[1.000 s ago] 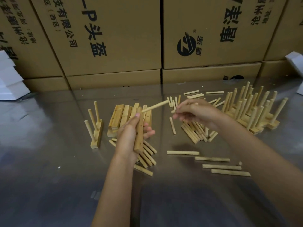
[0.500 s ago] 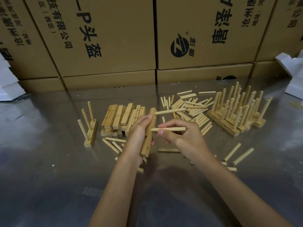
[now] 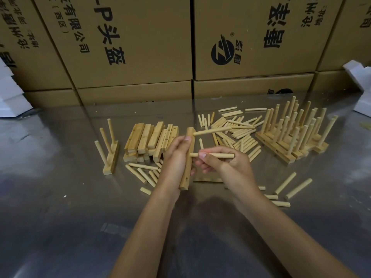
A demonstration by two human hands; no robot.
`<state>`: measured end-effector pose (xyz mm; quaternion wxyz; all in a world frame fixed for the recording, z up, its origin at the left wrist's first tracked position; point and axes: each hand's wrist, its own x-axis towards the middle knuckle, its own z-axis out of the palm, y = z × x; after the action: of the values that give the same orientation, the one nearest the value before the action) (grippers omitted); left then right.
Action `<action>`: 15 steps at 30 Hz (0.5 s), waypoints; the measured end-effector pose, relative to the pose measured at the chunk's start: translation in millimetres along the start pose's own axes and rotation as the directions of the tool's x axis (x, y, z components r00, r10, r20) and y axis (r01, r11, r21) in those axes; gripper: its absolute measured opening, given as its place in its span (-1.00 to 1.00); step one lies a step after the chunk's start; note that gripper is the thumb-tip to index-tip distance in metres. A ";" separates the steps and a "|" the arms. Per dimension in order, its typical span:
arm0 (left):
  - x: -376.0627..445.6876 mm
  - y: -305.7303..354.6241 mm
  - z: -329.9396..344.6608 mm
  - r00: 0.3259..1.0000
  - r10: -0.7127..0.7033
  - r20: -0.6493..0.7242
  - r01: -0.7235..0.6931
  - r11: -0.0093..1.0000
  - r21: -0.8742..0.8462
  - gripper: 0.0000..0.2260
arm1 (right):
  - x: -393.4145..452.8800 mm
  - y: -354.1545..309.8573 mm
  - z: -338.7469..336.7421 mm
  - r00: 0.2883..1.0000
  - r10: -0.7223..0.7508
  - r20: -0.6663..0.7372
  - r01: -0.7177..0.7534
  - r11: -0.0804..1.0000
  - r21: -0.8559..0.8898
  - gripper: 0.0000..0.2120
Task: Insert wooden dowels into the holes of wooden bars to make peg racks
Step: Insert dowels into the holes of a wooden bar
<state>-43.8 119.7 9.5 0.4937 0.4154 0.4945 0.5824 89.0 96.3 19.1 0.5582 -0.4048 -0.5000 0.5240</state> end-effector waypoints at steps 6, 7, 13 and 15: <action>-3.5 -5.4 4.0 0.997 0.067 -0.024 -0.064 0.993 0.100 -0.83 | -1.8 3.7 1.4 0.997 0.056 -0.046 -0.052 0.996 0.067 -0.95; -4.1 -6.0 3.9 0.997 0.075 -0.028 -0.071 0.990 0.119 -0.84 | -1.7 4.5 1.7 0.998 0.050 -0.046 -0.047 0.998 0.050 -0.95; -6.0 -6.8 5.4 0.996 0.080 -0.043 -0.072 0.983 0.169 -0.86 | 1.3 6.7 -1.1 0.998 0.050 -0.050 -0.049 0.999 0.006 -0.96; -5.4 -7.2 6.4 0.996 0.078 -0.051 -0.068 0.984 0.166 -0.86 | 1.0 7.4 -1.6 0.997 0.060 -0.052 -0.059 0.998 0.022 -0.96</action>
<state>-35.5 115.6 3.5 0.4219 0.4557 0.5391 0.5689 89.2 98.3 11.7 0.5593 -0.4273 -0.4675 0.5349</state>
